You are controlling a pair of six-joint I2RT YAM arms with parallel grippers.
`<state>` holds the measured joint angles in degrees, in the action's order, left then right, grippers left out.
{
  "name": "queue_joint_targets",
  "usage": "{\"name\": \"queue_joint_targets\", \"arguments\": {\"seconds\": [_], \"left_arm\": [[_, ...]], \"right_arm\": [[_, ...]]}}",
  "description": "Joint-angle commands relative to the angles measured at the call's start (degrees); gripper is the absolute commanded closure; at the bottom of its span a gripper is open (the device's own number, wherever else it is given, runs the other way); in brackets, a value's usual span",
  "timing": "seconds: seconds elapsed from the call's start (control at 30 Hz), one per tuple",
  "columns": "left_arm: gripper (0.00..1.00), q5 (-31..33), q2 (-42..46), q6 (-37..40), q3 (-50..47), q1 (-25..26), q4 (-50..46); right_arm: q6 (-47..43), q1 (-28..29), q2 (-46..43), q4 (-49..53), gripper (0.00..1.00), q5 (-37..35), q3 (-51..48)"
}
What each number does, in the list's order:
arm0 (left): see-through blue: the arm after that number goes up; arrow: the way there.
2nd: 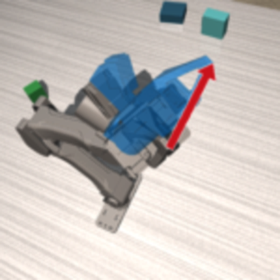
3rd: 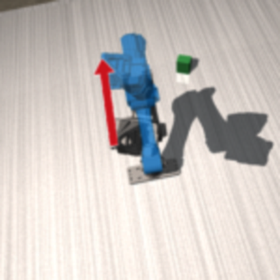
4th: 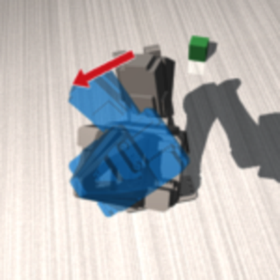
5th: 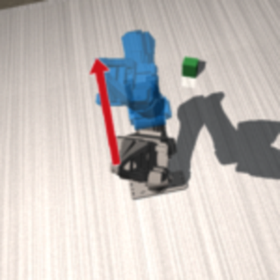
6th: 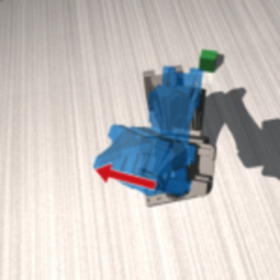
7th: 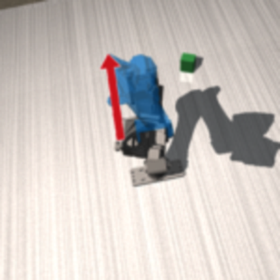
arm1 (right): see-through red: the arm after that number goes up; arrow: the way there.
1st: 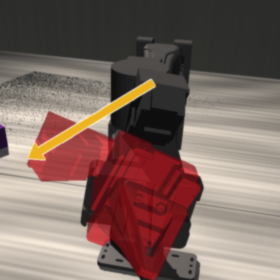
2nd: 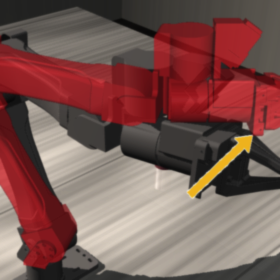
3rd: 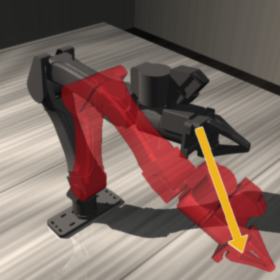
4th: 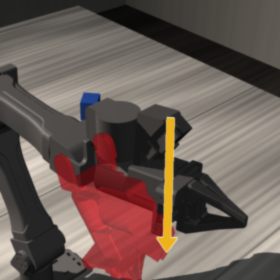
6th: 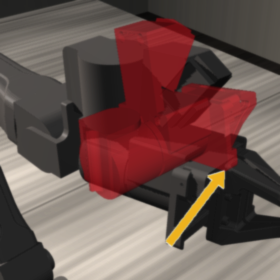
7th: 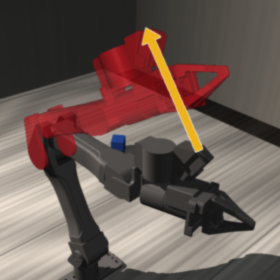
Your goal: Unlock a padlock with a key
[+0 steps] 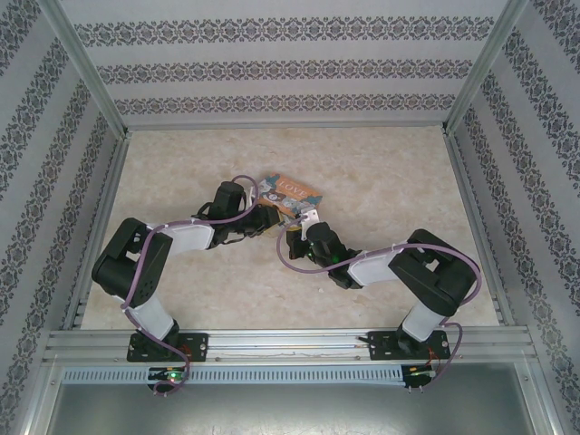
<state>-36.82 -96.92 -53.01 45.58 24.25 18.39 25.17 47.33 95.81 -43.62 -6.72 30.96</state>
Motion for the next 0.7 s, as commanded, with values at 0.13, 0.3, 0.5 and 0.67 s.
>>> {"name": "queue_joint_targets", "arguments": {"seconds": [0.13,0.3,0.5,0.67], "left_arm": [[0.73,-6.3,-0.1,-1.3,1.1,1.0,1.2],[0.73,-6.5,-0.4,-1.2,1.3,1.0,1.1],[0.73,-6.5,-0.5,-1.2,1.6,0.9,0.9],[0.73,-6.6,-0.5,-1.4,1.6,0.9,1.1]], "right_arm": [[1.5,-1.8,1.1,-10.6,1.00,3.1,-0.2],[1.5,-3.0,1.6,-12.7,1.00,4.1,-1.7],[2.4,-3.4,2.8,-13.8,1.00,4.6,-1.9],[3.5,-3.4,3.3,-15.6,1.00,3.6,-3.0]]}}
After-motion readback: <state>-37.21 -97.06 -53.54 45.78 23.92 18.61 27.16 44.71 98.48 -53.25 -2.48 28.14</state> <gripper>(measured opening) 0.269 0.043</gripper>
